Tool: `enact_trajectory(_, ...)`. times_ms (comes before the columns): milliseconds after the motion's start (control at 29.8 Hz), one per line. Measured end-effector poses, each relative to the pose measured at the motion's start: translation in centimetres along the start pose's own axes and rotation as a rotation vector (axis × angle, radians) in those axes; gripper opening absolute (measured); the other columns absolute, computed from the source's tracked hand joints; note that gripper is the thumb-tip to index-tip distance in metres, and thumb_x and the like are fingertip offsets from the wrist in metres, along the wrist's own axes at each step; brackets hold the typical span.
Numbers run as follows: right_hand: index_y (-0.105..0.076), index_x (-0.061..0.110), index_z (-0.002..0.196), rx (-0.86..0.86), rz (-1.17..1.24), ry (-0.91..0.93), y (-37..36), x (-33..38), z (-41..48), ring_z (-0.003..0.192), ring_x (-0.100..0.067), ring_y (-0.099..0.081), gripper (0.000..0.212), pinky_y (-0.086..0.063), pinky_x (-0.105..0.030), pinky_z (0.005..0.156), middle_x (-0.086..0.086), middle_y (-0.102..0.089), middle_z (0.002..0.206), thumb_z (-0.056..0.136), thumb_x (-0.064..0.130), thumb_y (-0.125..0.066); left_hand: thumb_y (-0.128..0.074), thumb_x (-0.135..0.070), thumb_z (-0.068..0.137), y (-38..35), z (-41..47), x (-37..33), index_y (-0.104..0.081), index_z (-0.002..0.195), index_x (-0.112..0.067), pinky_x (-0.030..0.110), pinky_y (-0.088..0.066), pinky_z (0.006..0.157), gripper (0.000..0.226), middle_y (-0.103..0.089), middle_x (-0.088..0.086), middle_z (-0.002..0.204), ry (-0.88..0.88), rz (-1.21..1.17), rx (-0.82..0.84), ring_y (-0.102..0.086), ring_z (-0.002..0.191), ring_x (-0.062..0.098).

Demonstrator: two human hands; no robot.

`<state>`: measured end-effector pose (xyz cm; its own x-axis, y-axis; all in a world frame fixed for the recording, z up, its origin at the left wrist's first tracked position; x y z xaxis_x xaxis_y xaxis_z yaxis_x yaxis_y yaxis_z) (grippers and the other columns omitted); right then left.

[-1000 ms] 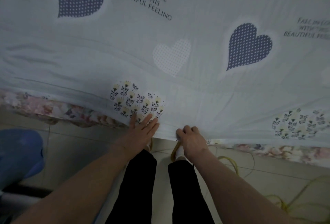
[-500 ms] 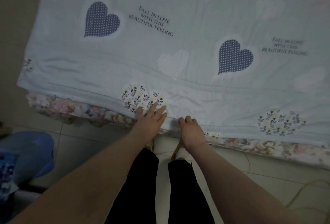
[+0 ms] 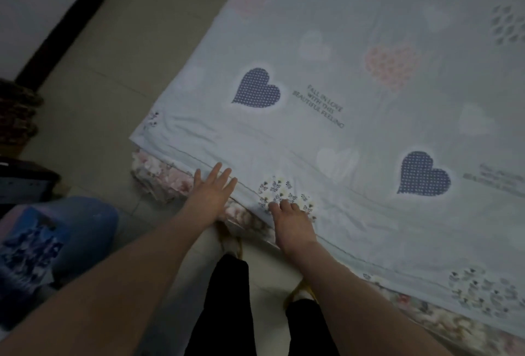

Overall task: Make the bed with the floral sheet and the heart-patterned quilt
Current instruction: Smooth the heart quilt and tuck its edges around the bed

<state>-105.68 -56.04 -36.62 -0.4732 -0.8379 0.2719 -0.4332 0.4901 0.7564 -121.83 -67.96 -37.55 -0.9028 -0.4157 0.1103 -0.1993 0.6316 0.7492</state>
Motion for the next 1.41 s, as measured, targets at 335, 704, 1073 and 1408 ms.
enact_trajectory(335,-0.043,0.011,0.128,0.135,-0.112,-0.068,-0.8,9.7,13.6,0.114,-0.03,-0.051,0.035,-0.045,-0.037,0.087,-0.011,-0.05,0.127,0.093,0.011,-0.047,-0.082,0.009,0.044,-5.5,5.3,20.3,-0.064,0.089,0.002,0.051,-0.052,0.078,0.048,-0.062,0.027,0.099,-0.019,-0.018,-0.132,-0.061,0.1,0.045)
enact_trajectory(704,-0.044,0.011,0.137,0.313,-0.107,-0.054,-5.7,10.4,22.4,0.118,-0.034,-0.056,0.043,-0.047,-0.037,0.092,-0.015,-0.054,0.133,0.094,0.009,-0.049,-0.058,0.021,0.067,-10.4,13.5,26.3,-0.064,0.101,0.006,0.039,-0.038,0.057,0.038,-0.06,0.026,0.093,-0.108,-0.184,-0.253,-0.056,0.08,0.041)
enact_trajectory(1073,-0.057,0.011,0.123,0.415,-0.029,0.208,-6.5,13.6,20.8,0.121,-0.029,-0.055,0.034,-0.046,-0.033,0.093,-0.011,-0.055,0.128,0.089,0.01,-0.061,-0.064,0.01,0.076,-13.4,10.6,28.5,-0.066,0.092,-0.003,0.039,-0.043,0.063,0.021,-0.061,0.019,0.09,-0.052,-0.136,-0.138,-0.061,0.085,0.04)
enact_trajectory(1408,-0.049,0.016,0.126,0.357,0.11,0.122,-10.6,12.4,21.3,0.117,-0.032,-0.056,0.04,-0.048,-0.035,0.088,-0.012,-0.056,0.13,0.089,0.019,-0.061,-0.07,0.018,0.055,-17.2,9.3,27.9,-0.061,0.093,0.005,0.048,-0.047,0.052,0.041,-0.057,0.028,0.089,-0.056,-0.126,-0.056,-0.057,0.07,0.046)
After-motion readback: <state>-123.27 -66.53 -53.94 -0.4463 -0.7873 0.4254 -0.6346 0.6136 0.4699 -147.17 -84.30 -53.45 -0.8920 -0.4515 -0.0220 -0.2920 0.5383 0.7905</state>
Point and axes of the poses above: each hand's wrist, its own z-axis towards the middle knuckle, its own y-axis out of the back of the hand, x = y × z, the point moved 3 cm from there along z, towards the middle knuckle
